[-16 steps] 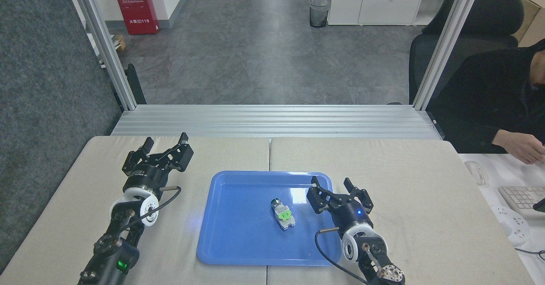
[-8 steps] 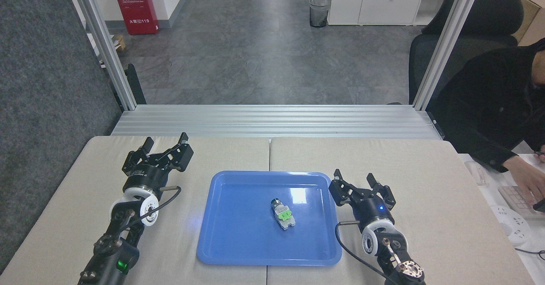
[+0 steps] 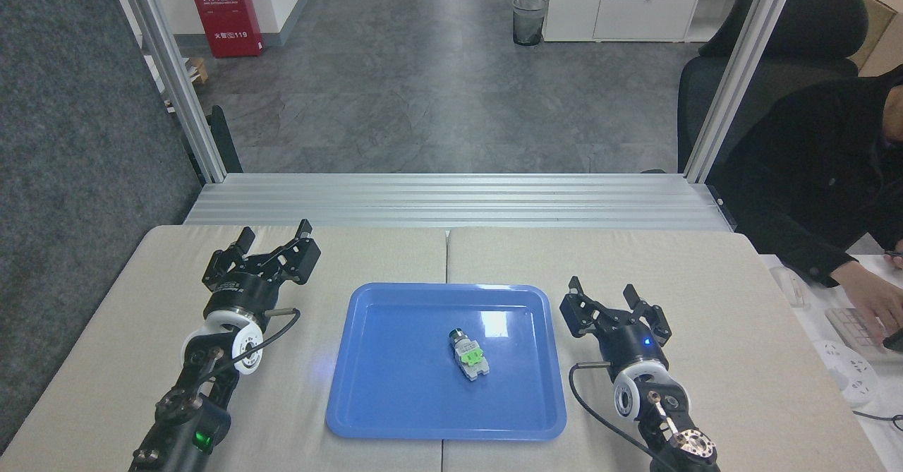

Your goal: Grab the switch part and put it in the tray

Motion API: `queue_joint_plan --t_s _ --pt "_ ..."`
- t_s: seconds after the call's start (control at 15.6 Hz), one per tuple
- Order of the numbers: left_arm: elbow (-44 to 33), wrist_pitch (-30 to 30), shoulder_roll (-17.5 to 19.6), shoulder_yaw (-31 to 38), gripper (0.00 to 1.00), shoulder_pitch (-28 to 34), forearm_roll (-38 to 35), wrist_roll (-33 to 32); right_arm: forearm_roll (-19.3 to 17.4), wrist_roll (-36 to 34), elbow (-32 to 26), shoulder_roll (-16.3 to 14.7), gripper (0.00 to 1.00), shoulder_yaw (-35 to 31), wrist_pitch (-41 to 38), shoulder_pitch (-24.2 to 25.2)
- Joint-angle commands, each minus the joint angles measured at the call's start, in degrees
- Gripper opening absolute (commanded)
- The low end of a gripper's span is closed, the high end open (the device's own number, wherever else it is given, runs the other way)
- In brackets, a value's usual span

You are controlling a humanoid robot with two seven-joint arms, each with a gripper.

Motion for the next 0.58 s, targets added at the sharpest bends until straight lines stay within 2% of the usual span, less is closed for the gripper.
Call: queue_joint_plan --t_s 0.0,0.26,0.51 --pt "0.0 0.0 0.0 0.0 1.00 0.0 0.0 0.0 -0.1 0.0 0.1 -0.9 0.98 -0.9 0.1 0.1" --pt "0.0 0.0 0.0 0.0 1.00 0.0 0.0 0.0 -0.1 -1.3 0.0 -1.1 0.98 -0.9 0.0 0.0" --pt "0.0 0.0 0.0 -0.1 1.00 0.0 0.0 0.0 -0.1 -1.5 -0.3 -4.5 0.98 -0.9 0.0 -0.3"
